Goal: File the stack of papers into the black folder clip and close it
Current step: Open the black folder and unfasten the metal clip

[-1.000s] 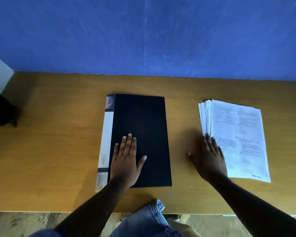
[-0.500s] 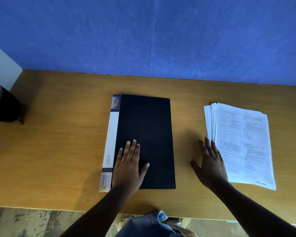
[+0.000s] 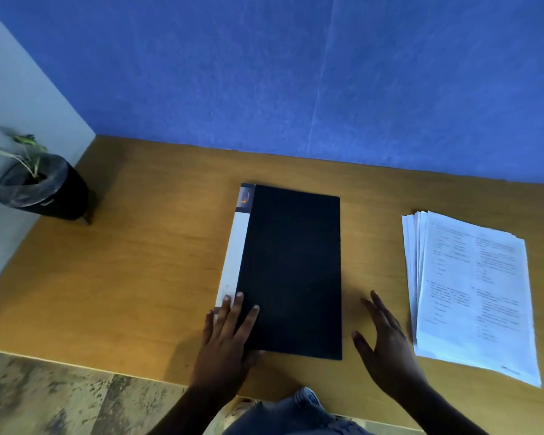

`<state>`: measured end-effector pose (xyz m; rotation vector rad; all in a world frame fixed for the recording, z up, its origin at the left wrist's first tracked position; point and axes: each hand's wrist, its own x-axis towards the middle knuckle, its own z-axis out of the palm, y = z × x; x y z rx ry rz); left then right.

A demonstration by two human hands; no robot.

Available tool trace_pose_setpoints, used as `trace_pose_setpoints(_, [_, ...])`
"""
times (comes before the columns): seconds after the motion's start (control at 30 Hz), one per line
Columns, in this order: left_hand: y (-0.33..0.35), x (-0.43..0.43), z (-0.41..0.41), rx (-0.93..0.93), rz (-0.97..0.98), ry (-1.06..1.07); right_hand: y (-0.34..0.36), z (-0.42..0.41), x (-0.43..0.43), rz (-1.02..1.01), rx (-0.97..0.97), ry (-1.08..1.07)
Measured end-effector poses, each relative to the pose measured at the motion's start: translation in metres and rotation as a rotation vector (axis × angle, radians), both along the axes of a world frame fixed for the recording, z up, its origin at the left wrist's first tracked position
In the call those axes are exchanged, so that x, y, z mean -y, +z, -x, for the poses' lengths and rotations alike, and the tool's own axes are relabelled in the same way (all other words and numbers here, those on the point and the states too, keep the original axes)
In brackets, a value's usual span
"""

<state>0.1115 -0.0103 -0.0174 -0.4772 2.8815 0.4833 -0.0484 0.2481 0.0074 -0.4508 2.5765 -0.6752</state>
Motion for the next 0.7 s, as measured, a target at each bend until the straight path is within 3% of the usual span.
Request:
trace_pose_setpoints(0.27, [0.018,-0.019,0.012,-0.236,-0.446,-0.006,0.008,0.028,-0.001,0.067,-0.033,-0.066])
trace_pose_setpoints(0.47, [0.024,-0.027,0.000,-0.444,-0.616,0.099,0.004,0.022,-0.001,0.060,-0.018,-0.072])
trace_pose_setpoints(0.57, [0.031,-0.033,-0.008,-0.556,-0.651,0.297,0.000,0.016,-0.002,0.052,-0.011,-0.052])
trace_pose_setpoints(0.7, [0.043,-0.045,-0.018,-0.591,-0.699,0.927,-0.001,0.011,0.000,0.015,-0.003,-0.011])
